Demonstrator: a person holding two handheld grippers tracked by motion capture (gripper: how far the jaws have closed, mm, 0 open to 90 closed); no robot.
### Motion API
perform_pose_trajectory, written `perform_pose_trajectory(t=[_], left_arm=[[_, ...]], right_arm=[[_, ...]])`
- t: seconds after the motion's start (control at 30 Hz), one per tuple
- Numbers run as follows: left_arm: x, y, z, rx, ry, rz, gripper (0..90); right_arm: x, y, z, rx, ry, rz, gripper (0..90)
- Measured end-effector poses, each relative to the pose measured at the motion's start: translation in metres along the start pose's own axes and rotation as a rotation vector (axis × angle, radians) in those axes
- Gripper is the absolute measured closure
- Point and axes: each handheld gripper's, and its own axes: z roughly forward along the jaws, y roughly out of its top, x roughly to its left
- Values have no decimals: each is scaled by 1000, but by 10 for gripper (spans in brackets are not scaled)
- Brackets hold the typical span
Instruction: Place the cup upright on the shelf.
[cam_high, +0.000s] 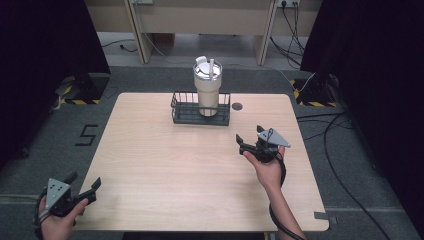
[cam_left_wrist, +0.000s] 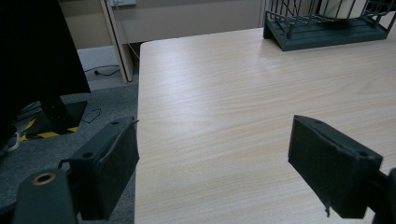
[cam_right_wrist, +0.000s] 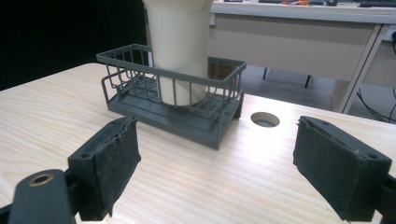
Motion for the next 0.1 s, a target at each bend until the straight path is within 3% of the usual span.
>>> perform_pose_trajectory(t=[0.1], left_arm=[[0, 0, 0, 0, 0, 1, 153]], right_arm=[[0, -2, -4, 0, -1, 0, 147]])
